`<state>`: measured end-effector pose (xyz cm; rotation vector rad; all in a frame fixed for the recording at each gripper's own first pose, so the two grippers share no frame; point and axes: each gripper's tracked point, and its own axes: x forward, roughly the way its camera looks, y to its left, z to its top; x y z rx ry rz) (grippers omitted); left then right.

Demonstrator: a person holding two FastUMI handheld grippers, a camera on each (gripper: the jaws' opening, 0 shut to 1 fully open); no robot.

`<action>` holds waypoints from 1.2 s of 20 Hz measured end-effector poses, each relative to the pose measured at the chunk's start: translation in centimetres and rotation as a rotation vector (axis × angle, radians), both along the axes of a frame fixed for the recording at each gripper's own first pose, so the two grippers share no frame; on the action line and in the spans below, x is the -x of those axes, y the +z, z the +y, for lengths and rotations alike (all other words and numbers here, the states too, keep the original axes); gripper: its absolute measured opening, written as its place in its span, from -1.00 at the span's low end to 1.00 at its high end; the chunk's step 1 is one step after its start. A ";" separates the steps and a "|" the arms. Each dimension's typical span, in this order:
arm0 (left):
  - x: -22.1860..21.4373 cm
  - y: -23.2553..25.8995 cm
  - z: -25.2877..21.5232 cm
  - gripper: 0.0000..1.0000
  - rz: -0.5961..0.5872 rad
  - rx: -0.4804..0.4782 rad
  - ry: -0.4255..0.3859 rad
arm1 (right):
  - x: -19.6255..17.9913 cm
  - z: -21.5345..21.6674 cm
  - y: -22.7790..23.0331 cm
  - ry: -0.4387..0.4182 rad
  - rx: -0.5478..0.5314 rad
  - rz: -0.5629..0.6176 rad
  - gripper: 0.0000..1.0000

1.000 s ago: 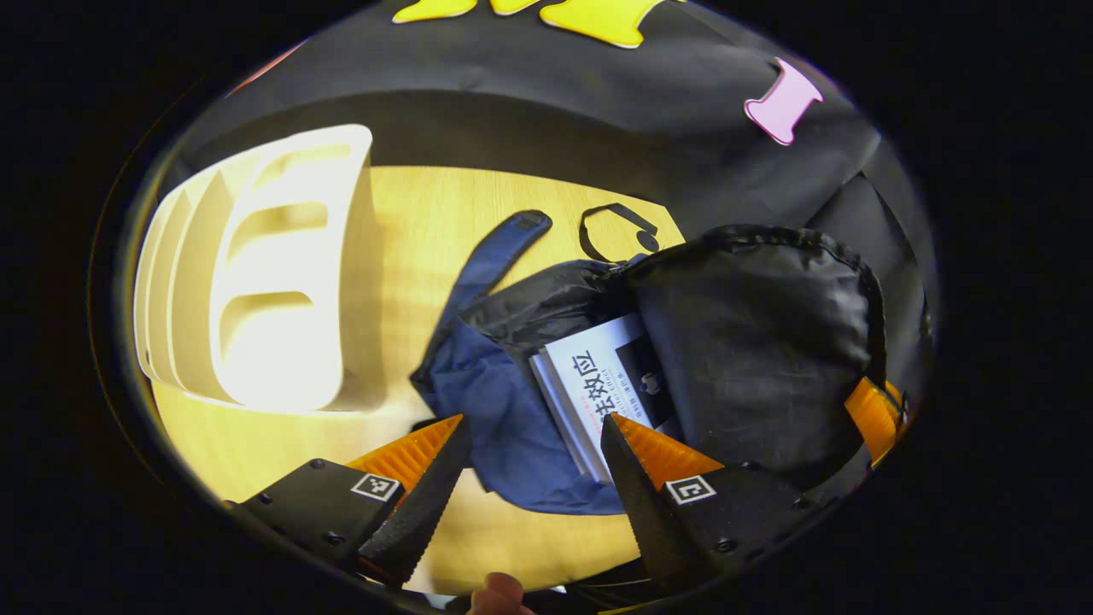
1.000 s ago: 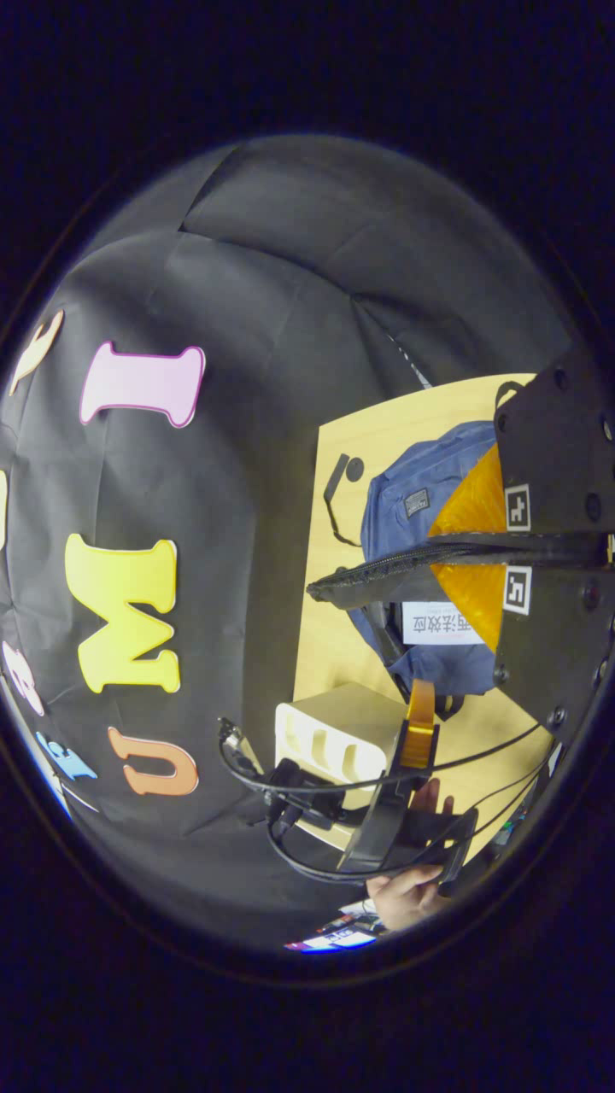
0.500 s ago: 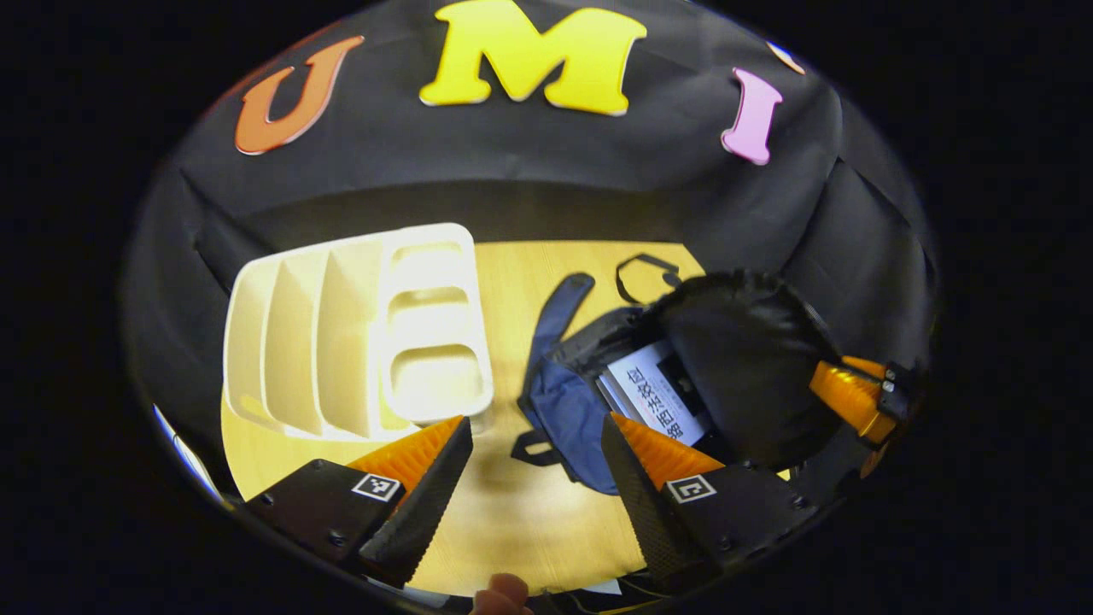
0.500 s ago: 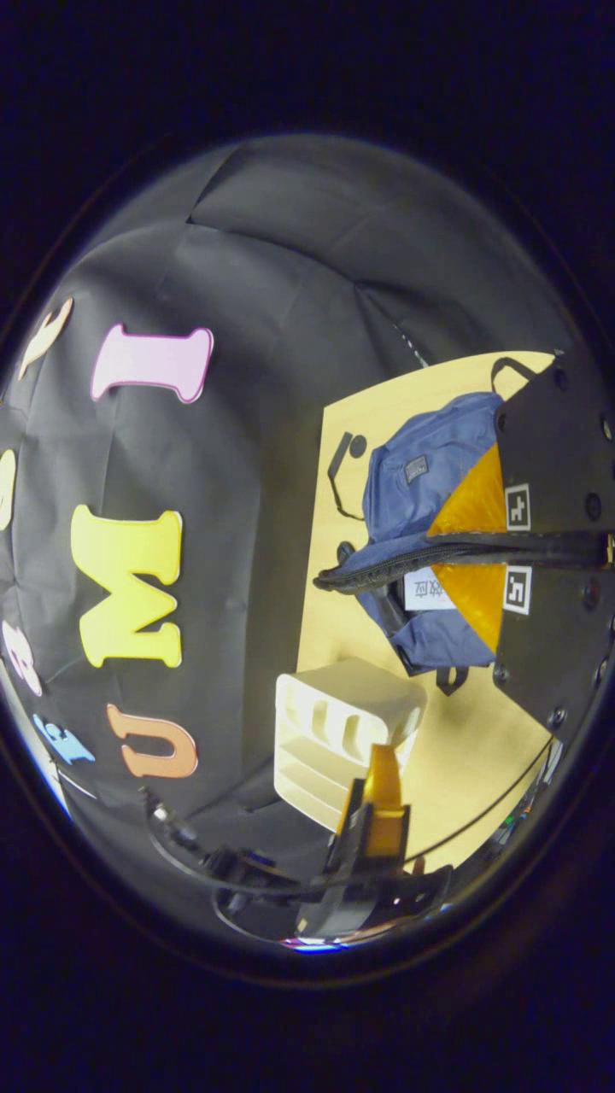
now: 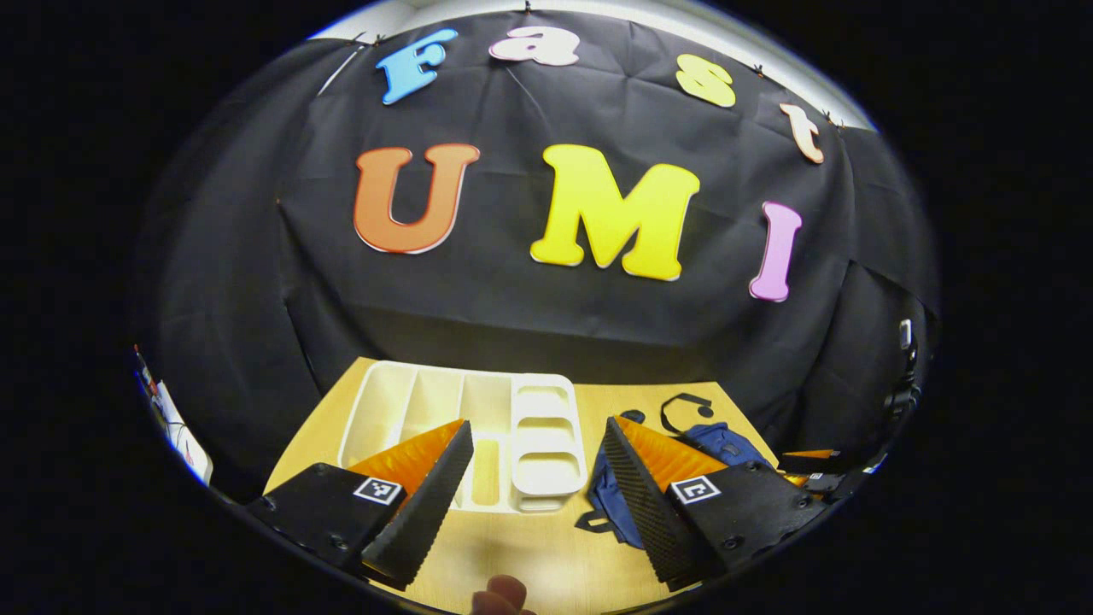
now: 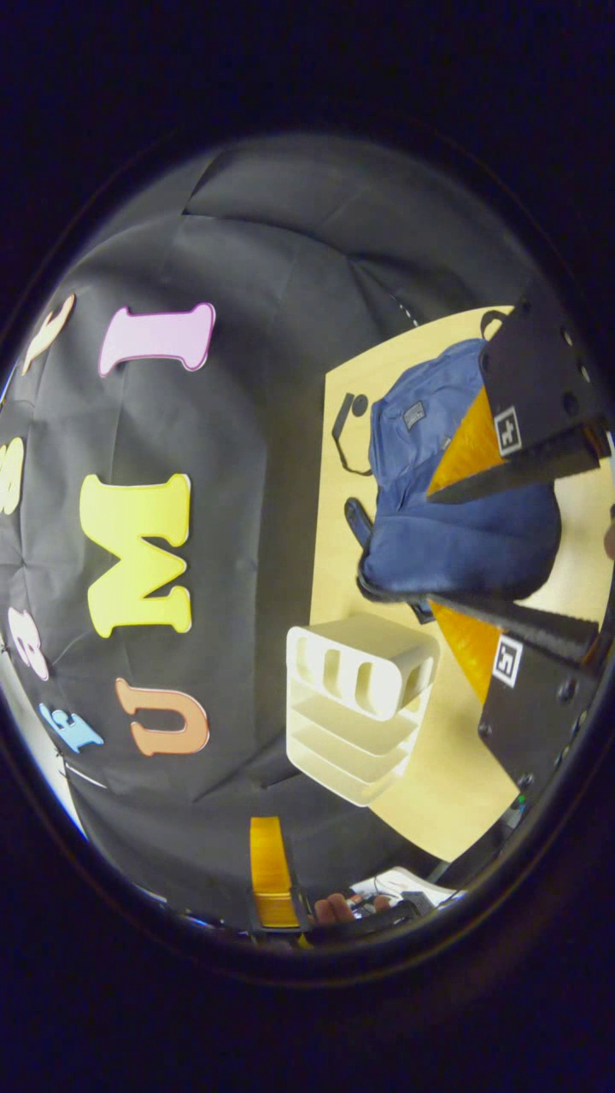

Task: Open the schoolbag, grab two books from the bookshelf and put them into the schoolbag.

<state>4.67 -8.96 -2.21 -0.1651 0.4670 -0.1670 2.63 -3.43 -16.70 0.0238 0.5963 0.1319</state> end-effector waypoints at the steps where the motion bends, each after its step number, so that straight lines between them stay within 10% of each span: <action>1: 0.0 0.8 0.6 0.96 -0.017 0.010 0.011 | 0.0 0.5 0.5 -0.003 -0.008 -0.020 0.40; 5: -0.5 2.8 2.6 0.96 -0.093 0.033 0.063 | -0.2 1.6 4.2 -0.025 -0.011 -0.134 0.96; 14: -1.6 12.9 4.7 0.98 -0.350 -0.056 0.095 | -0.6 3.1 19.6 -0.088 0.016 -0.587 0.89; 24: -0.4 14.4 1.6 0.96 -0.386 -0.033 0.049 | -0.3 3.8 25.9 -0.119 -0.051 -0.695 0.93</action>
